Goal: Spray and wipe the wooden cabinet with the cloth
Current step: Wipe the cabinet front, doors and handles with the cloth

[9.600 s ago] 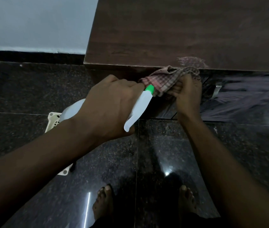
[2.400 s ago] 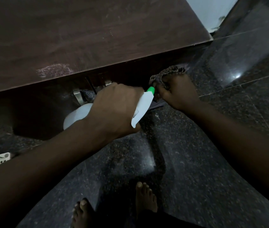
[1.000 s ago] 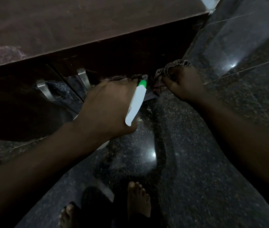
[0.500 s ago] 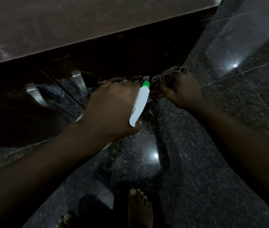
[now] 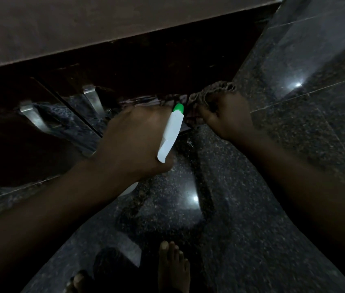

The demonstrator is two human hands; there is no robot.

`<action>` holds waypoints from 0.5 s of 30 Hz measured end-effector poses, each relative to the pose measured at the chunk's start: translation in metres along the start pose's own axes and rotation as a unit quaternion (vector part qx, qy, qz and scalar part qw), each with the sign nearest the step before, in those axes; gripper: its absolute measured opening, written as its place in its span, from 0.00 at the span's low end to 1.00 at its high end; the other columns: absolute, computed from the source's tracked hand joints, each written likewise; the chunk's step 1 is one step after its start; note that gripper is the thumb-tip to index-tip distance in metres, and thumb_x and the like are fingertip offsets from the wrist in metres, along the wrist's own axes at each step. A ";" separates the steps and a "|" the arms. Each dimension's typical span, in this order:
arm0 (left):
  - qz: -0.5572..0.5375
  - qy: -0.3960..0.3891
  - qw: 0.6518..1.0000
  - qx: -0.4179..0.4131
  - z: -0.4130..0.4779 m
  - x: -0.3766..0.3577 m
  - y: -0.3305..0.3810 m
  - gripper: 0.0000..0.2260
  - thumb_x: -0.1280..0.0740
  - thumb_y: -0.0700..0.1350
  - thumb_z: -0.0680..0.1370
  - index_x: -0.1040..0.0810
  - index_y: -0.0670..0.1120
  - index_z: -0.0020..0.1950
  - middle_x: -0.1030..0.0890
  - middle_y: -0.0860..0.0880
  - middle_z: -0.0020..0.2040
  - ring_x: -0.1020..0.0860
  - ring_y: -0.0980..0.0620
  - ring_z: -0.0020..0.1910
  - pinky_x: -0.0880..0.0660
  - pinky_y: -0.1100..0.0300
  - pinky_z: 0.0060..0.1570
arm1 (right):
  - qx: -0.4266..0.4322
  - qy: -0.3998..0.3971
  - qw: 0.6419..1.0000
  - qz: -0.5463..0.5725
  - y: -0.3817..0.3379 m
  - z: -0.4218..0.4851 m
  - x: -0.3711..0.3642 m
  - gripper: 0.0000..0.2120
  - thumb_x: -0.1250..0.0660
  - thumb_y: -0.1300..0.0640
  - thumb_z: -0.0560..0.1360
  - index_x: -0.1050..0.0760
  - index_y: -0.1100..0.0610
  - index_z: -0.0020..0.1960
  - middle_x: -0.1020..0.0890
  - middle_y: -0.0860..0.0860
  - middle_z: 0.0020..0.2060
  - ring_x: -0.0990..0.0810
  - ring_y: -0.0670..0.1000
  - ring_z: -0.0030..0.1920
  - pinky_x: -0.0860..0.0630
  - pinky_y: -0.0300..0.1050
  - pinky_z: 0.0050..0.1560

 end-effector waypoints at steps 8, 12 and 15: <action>-0.017 -0.009 1.000 -0.010 0.001 -0.003 -0.001 0.08 0.38 0.45 0.62 0.36 0.46 0.37 0.31 0.49 0.29 0.32 0.46 0.27 0.45 0.61 0.28 | 0.020 0.051 0.998 0.014 -0.009 0.005 0.018 0.18 0.37 0.48 0.77 0.33 0.56 0.32 0.26 0.57 0.26 0.26 0.59 0.29 0.31 0.53 0.30; -0.012 0.005 1.000 -0.019 0.001 0.001 0.002 0.08 0.38 0.43 0.63 0.37 0.47 0.36 0.30 0.48 0.29 0.32 0.45 0.26 0.44 0.61 0.27 | 0.071 0.145 0.984 0.078 -0.030 0.007 0.049 0.19 0.33 0.52 0.76 0.39 0.51 0.32 0.32 0.52 0.25 0.31 0.54 0.28 0.35 0.52 0.28; -0.005 0.014 0.999 -0.030 -0.001 0.002 0.005 0.07 0.38 0.41 0.63 0.35 0.45 0.36 0.29 0.47 0.28 0.32 0.45 0.24 0.43 0.63 0.25 | 0.073 0.112 0.988 0.074 -0.024 0.003 0.035 0.19 0.33 0.53 0.77 0.38 0.51 0.32 0.31 0.54 0.25 0.31 0.55 0.27 0.36 0.51 0.28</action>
Point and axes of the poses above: each hand's wrist, its own z-axis towards the middle knuckle, its own x-axis out of the back of the hand, y = z × x, the point moved 9 cm from there along z, towards the middle knuckle
